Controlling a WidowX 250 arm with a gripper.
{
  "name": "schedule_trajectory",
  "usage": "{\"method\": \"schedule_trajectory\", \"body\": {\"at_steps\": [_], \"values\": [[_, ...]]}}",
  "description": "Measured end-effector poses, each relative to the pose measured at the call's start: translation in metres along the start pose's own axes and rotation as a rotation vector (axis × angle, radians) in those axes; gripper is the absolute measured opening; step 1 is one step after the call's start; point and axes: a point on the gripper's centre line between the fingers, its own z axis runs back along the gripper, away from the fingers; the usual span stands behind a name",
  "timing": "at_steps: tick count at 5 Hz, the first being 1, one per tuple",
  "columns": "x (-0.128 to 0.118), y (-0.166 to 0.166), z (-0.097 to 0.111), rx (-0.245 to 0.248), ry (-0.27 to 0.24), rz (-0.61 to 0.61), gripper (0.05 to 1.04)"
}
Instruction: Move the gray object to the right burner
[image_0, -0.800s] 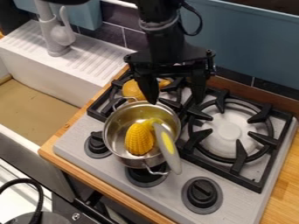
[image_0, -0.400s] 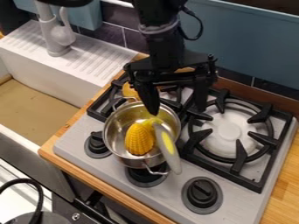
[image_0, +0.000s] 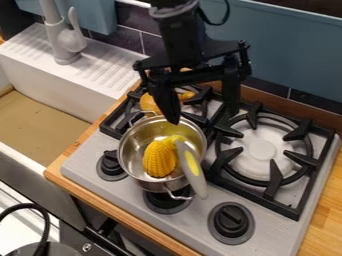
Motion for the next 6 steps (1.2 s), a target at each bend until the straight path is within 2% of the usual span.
{"method": "schedule_trajectory", "body": {"at_steps": [1, 2, 3, 4, 5, 6], "values": [[-0.017, 0.004, 0.001, 0.067, -0.015, 0.027, 1.0], [-0.035, 0.012, -0.009, 0.117, -0.062, 0.092, 1.001], [-0.041, 0.016, -0.022, 0.145, -0.092, 0.107, 1.001], [-0.039, 0.018, -0.03, 0.148, -0.13, 0.119, 1.001], [-0.036, 0.016, -0.037, 0.152, -0.13, 0.13, 1.001], [-0.036, 0.015, -0.044, 0.166, -0.168, 0.154, 1.001]]}}
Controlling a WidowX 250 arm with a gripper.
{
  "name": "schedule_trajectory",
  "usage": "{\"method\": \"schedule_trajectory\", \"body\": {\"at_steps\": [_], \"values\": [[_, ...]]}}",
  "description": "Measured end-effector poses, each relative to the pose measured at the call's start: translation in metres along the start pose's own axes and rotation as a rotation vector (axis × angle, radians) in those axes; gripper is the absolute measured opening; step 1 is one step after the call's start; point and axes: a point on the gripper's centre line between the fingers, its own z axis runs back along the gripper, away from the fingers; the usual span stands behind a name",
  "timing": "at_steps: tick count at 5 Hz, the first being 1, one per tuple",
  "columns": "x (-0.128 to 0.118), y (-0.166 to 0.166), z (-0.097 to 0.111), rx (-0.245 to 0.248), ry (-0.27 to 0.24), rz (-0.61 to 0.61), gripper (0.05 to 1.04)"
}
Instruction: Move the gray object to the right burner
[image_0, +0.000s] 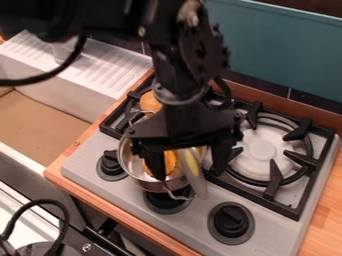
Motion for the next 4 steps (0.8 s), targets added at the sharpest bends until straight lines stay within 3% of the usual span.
{"method": "schedule_trajectory", "body": {"at_steps": [3, 4], "values": [[-0.0082, -0.0014, -0.0102, 0.077, -0.043, 0.029, 0.961], [-0.0068, -0.0028, -0.0117, 0.078, -0.059, 0.041, 0.691]]}}
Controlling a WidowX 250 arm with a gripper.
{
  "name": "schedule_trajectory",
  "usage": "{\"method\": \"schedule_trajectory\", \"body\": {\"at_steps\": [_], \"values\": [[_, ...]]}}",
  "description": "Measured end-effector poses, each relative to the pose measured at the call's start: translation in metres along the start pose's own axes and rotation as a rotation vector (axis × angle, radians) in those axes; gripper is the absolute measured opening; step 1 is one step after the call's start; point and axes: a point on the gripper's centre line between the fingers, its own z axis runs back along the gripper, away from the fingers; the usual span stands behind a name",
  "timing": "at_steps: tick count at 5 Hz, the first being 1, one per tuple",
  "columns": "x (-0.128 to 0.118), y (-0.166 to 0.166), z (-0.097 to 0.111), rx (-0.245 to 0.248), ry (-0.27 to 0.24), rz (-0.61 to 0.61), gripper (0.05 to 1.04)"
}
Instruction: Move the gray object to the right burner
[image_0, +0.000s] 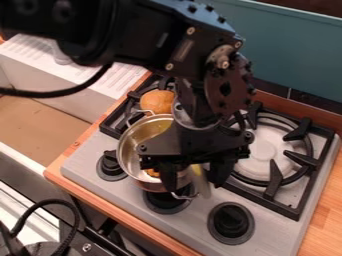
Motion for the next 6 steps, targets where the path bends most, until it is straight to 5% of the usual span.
{"method": "schedule_trajectory", "body": {"at_steps": [1, 2, 5, 6], "values": [[-0.001, 0.0, 0.0, -0.003, 0.006, 0.008, 0.416], [0.0, 0.002, 0.005, -0.026, -0.01, -0.009, 0.304], [0.013, 0.005, 0.027, -0.028, 0.05, 0.013, 0.299], [0.017, 0.006, 0.05, -0.086, 0.049, -0.037, 0.299]]}}
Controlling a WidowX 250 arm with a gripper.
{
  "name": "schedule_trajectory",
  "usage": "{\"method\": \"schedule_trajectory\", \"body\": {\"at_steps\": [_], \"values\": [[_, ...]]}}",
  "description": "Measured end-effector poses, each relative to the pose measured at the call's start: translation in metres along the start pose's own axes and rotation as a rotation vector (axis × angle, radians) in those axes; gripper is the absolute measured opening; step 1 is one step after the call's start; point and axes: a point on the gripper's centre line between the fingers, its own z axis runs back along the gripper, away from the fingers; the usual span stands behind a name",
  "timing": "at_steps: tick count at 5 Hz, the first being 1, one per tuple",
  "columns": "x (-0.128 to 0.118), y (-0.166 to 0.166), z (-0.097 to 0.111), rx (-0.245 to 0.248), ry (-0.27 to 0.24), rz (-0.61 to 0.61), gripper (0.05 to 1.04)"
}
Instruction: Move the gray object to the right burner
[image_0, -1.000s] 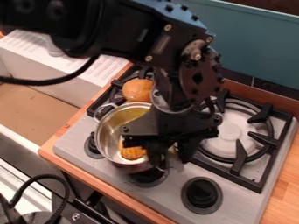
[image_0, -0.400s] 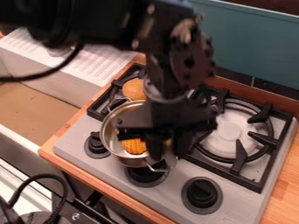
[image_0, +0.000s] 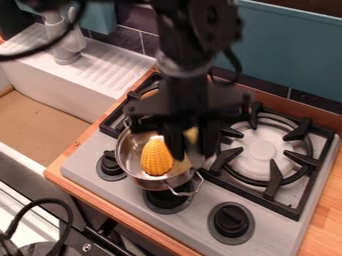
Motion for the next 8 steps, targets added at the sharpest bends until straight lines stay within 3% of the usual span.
{"method": "schedule_trajectory", "body": {"at_steps": [2, 5, 6, 7, 8], "values": [[0.005, -0.007, 0.033, -0.074, 0.024, -0.029, 0.298], [0.023, -0.076, -0.009, -0.069, -0.066, 0.504, 0.298], [0.023, -0.085, -0.024, -0.057, -0.114, 0.615, 0.298], [0.02, -0.086, -0.04, -0.013, -0.165, 0.729, 0.298], [0.024, -0.089, -0.051, -0.014, -0.222, 0.809, 0.298]]}}
